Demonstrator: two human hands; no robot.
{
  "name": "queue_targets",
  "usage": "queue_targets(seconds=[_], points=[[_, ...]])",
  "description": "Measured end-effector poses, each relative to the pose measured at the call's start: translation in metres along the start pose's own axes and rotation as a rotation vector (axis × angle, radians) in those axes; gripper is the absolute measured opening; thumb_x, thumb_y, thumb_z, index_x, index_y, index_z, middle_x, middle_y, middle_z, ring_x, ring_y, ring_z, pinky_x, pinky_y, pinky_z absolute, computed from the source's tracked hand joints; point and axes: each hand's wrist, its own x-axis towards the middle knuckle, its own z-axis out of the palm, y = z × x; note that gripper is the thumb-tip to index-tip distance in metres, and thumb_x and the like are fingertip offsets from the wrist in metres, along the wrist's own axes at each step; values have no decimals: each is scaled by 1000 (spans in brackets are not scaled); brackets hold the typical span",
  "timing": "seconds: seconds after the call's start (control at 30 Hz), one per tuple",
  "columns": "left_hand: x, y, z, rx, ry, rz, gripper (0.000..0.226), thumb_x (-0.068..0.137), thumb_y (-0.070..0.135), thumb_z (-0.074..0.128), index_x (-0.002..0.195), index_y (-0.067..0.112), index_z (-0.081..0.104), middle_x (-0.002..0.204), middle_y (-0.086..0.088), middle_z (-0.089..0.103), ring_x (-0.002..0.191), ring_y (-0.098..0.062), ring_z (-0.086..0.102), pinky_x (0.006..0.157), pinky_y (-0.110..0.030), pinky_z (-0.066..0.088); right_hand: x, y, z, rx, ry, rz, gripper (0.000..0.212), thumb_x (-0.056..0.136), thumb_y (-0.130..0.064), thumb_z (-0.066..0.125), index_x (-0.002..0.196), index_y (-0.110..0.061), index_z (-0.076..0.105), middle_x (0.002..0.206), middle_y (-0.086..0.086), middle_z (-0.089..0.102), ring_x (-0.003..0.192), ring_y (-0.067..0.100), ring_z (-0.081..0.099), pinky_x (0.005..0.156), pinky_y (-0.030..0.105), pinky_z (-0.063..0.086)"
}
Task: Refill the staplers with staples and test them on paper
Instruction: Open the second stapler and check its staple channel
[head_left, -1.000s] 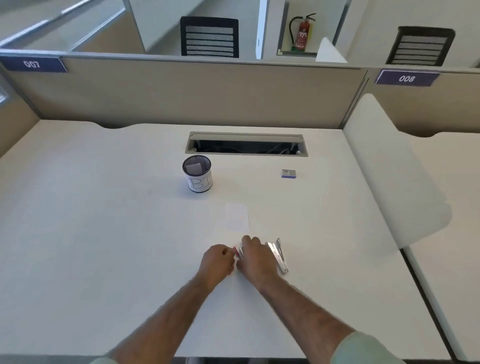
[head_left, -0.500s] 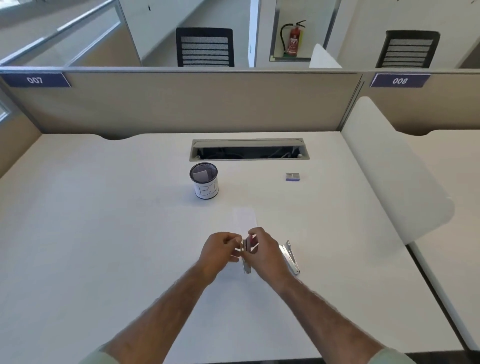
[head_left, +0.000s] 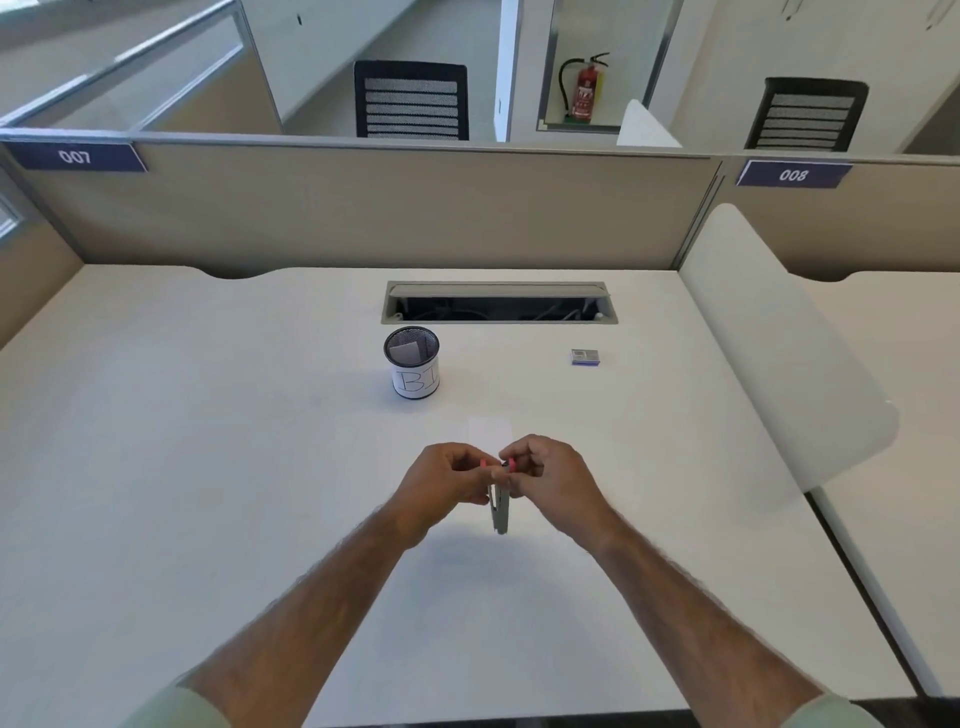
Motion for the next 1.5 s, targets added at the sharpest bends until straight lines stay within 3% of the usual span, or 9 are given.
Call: queue_targets(seconds=[0.17,0.43,0.63,0.8,1.0,1.1,1.27,1.37,1.5], points=[[0,3,1,1,52,82,6,86,17,82,91,13,80,91,-14,79,87,-29,75,80,-34,63,7,-10,-6,-58,-57,-75,17,81,-4,79,95,-9,72,88,19,73,88,39,71,84,50,60],[4,12,-1,135,127,218,7,89,18,78,83,21,79,79,-3,78,69,-13,69,70,-24,57,13,-21,-16,-79,-56,-150,19,78,5,76,87,-10,68,83,17,71,78,26,71,78,40,62],[10,14,-22,-303,192,171,9,93,7,71,100,3,76,89,-10,79,83,-19,76,86,-35,63,19,-28,-41,254,62,-131,20,80,10,75,92,-4,67,84,19,71,82,25,70,76,35,61],[10,15,-37,-687,146,166,39,86,9,71,122,-4,66,116,-23,75,110,-31,73,89,-26,59,20,-27,-54,503,116,-156,23,75,2,78,92,-5,65,93,18,75,92,26,70,90,43,59],[8,21,-38,-633,84,177,31,82,4,73,113,4,74,112,-27,74,108,-39,73,87,-26,59,16,-9,-62,792,80,-108,20,87,16,63,95,-2,63,100,22,72,101,35,71,92,41,57],[7,29,-38,-617,110,203,26,81,4,73,107,4,75,109,-27,75,103,-36,75,84,-27,60,14,-3,-67,529,74,-108,17,85,11,69,95,-2,62,97,19,70,97,36,71,88,44,59],[7,37,-41,-577,108,235,22,81,5,73,102,9,77,109,-23,76,101,-31,76,83,-27,60,19,-15,-64,-109,46,-238,22,80,-8,80,92,-19,65,94,-5,73,91,9,70,82,21,52],[8,40,-38,-529,90,251,20,80,6,74,98,14,80,107,-20,78,102,-30,76,84,-27,60,24,-35,-51,-408,-14,-465,22,86,-17,74,102,-24,61,100,-12,66,96,7,64,86,28,53],[9,45,-34,-451,52,263,20,81,7,74,100,13,78,104,-21,77,103,-33,75,89,-29,59,32,-58,-35,-714,-113,-645,43,95,-17,63,133,-34,52,107,-5,62,86,20,63,75,39,54]])
